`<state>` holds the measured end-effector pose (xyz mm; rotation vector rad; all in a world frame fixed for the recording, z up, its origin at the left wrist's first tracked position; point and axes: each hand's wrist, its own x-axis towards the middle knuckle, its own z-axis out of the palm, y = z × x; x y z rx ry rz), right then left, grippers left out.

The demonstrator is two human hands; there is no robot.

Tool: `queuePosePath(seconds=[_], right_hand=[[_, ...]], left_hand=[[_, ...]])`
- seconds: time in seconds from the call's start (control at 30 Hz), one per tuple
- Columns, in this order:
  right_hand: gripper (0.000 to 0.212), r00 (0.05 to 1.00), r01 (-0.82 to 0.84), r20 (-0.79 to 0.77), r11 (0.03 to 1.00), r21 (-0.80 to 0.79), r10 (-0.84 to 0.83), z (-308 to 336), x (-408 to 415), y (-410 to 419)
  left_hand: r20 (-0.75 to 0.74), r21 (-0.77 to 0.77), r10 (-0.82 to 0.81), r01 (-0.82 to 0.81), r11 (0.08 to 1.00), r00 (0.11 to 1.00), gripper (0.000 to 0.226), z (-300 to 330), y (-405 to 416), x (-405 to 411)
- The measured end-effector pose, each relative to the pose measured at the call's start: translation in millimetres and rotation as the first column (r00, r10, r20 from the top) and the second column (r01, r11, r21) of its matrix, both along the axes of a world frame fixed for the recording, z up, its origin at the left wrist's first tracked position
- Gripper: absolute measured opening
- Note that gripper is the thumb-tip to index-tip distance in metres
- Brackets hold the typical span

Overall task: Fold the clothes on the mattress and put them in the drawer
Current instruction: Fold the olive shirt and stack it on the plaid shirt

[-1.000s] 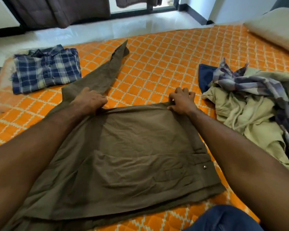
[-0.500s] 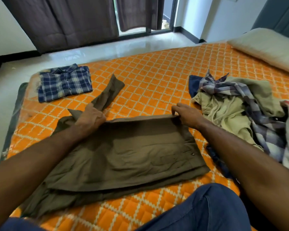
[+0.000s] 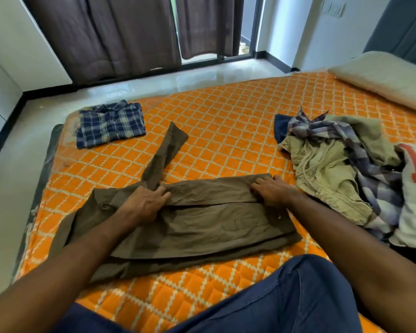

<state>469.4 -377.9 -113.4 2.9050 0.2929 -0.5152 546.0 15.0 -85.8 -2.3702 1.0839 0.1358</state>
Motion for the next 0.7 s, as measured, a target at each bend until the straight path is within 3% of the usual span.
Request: queuePosePath(seconds=[0.1, 0.13, 0.2, 0.3, 0.37, 0.4, 0.43, 0.5, 0.6, 0.7], right_hand=[[0.032, 0.998, 0.059, 0.023, 0.989, 0.138, -0.063, 10.9, 18.1, 15.0], [0.032, 0.994, 0.096, 0.024, 0.970, 0.221, -0.104, 11.0, 25.9, 24.4], [0.031, 0.987, 0.142, 0.004, 0.896, 0.420, -0.158, 10.5, 43.3, 56.8], [0.051, 0.988, 0.134, -0.018, 0.777, 0.615, -0.155, 18.2, 71.2, 116.2], [0.062, 0.997, 0.064, -0.004, 0.748, 0.660, -0.082, 24.5, 92.3, 157.2], [0.068, 0.999, 0.015, 0.011, 0.749, 0.662, -0.030, 27.2, 102.2, 176.1], [0.075, 0.999, -0.052, 0.043, 0.765, 0.642, 0.032, 28.8, 113.2, 196.0], [0.085, 0.973, -0.226, 0.158, 0.826, 0.517, 0.167, 32.1, 134.7, 228.6], [0.082, 0.891, -0.395, 0.298, 0.908, 0.138, 0.342, 43.9, 156.0, 256.6], [0.086, 0.814, -0.499, 0.239, 0.848, -0.181, 0.530, 41.3, 177.8, 270.1]], left_hand=[[0.123, -0.392, -0.179, 0.213, 0.895, 0.976, 0.047, 15.7, 33.7, 5.7], [0.160, -0.517, -0.137, 0.202, 0.832, 0.977, 0.041, 16.8, 48.2, 10.3], [0.069, -0.633, 0.152, -0.074, 0.771, 0.986, 0.038, 13.0, 81.2, 19.2], [-0.229, -0.451, 0.470, -0.521, 0.724, 0.852, 0.060, -0.1, 113.7, 29.8], [-0.321, -0.343, 0.482, -0.575, 0.743, 0.815, 0.096, -7.7, 123.0, 33.2], [-0.340, -0.367, 0.459, -0.565, 0.739, 0.821, 0.108, -10.5, 122.7, 32.5], [-0.365, -0.419, 0.445, -0.571, 0.706, 0.818, 0.111, -12.8, 122.6, 31.2], [-0.438, -0.504, 0.427, -0.610, 0.612, 0.791, 0.095, -19.9, 123.0, 30.4], [-0.588, -0.553, 0.378, -0.697, 0.457, 0.715, 0.076, -36.7, 126.4, 31.3], [-0.754, -0.522, 0.318, -0.818, 0.240, 0.574, 0.060, -49.5, 136.8, 34.0]])
